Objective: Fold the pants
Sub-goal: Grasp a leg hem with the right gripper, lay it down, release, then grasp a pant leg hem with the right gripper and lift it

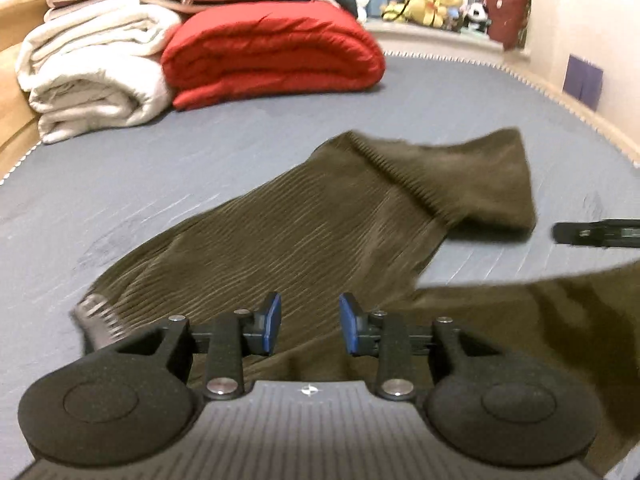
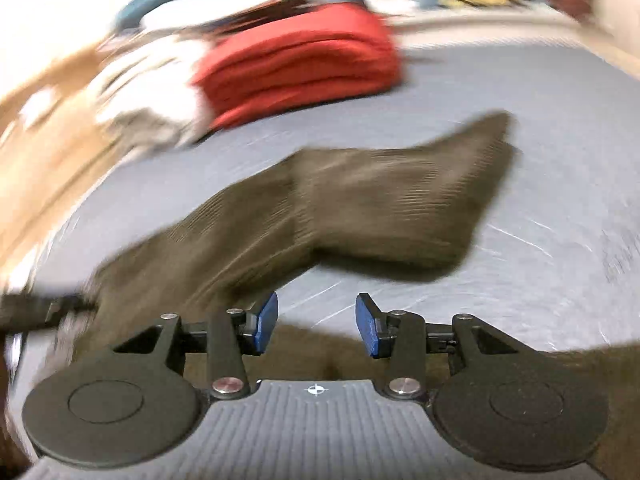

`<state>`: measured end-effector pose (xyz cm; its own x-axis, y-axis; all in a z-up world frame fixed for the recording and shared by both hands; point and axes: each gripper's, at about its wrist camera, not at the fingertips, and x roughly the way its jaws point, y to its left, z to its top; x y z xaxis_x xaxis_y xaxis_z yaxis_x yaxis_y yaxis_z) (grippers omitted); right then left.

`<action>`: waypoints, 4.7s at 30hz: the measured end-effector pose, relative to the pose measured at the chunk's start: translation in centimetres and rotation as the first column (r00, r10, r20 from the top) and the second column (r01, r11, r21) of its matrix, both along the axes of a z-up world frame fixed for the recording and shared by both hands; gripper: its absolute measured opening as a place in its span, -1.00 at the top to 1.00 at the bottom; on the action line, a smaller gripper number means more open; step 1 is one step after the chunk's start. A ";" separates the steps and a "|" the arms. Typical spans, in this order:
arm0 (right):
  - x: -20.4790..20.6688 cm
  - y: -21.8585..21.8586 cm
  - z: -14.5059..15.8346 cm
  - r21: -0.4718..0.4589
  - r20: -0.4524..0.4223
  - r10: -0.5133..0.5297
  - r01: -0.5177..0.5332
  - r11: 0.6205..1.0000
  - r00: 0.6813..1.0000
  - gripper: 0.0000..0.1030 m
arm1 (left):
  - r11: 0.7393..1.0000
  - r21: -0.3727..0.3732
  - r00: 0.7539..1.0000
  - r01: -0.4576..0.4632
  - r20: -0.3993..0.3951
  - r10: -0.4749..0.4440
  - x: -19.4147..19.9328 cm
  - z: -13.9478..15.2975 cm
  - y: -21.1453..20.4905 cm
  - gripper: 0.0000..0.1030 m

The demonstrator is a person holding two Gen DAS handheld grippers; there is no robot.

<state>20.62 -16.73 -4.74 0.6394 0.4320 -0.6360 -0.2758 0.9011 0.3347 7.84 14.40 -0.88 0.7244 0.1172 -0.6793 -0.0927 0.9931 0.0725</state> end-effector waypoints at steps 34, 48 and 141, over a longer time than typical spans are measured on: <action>7.9 -5.6 -5.1 0.329 -0.255 -0.585 0.638 0.697 0.770 0.67 | 0.990 -0.123 0.992 -0.073 0.092 0.084 8.6 -0.3 -6.1 -0.10; 2.8 7.6 3.8 -0.068 0.556 0.056 -0.021 0.997 0.829 1.00 | 0.961 -0.188 0.973 -0.202 0.076 0.219 9.6 -0.1 -2.2 -0.22; 8.2 -3.3 12.0 0.315 0.362 -0.524 0.428 0.847 0.771 0.83 | 0.602 -0.622 0.803 -0.500 -0.073 0.592 7.7 -0.1 13.7 -0.35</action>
